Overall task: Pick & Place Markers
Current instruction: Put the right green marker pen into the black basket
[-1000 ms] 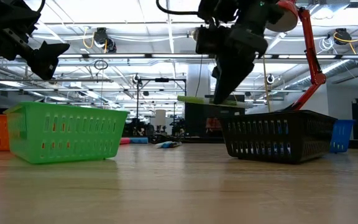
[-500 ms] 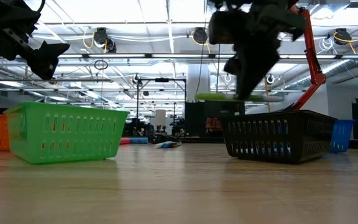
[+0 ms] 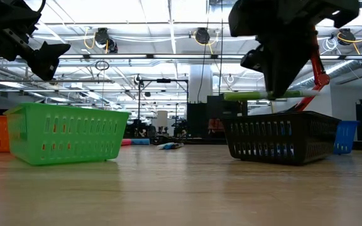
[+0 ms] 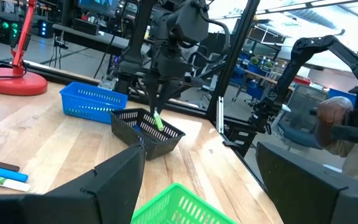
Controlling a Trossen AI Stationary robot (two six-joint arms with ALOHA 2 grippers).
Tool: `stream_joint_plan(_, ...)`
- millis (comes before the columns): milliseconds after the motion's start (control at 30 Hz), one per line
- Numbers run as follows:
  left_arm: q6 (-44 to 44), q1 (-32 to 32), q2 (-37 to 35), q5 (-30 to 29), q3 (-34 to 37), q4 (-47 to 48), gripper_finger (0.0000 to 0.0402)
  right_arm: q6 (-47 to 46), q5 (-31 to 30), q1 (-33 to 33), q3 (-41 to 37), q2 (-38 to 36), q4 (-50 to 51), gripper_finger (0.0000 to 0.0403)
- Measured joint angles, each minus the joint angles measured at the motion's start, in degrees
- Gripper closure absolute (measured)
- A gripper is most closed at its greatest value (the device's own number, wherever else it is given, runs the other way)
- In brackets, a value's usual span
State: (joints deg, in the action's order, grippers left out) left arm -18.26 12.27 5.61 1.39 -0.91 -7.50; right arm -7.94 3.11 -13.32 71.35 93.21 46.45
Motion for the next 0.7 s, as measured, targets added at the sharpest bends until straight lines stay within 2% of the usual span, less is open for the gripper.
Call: stream_joint_plan(700,0.00,0.00,0.00,0.00,0.00,0.00,0.0091,-1.52,-0.01,-1.79,0.00,0.00,0.12,0.0367)
